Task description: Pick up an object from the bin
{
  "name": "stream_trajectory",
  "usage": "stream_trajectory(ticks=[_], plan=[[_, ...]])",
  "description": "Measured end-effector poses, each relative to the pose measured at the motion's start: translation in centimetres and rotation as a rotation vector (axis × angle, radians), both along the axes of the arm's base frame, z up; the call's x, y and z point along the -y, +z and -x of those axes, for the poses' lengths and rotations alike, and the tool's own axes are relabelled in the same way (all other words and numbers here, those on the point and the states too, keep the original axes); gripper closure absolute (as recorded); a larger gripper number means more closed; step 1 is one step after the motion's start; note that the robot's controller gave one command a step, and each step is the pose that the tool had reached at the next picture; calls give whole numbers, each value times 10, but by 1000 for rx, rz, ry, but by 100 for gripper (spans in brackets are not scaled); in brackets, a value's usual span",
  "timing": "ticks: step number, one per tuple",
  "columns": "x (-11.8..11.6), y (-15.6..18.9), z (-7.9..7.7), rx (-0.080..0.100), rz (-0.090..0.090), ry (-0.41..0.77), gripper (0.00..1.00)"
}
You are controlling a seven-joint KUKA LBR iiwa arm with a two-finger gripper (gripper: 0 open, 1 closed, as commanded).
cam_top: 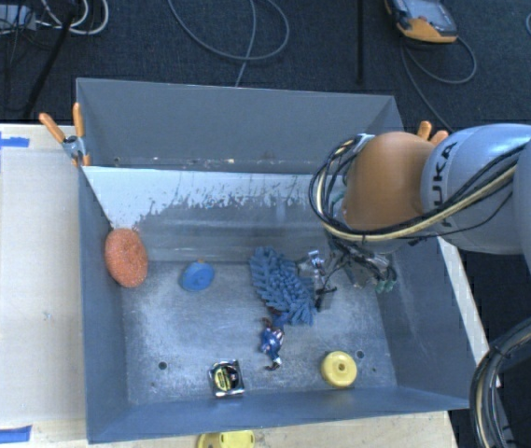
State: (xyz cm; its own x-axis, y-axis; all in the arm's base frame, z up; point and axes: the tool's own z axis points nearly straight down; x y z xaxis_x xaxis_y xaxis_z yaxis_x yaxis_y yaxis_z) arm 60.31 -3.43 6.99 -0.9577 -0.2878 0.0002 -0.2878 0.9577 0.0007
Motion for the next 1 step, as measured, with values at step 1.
stream_trajectory(ticks=[1], plan=[[-13,53,8,-5,0,-6,100]])
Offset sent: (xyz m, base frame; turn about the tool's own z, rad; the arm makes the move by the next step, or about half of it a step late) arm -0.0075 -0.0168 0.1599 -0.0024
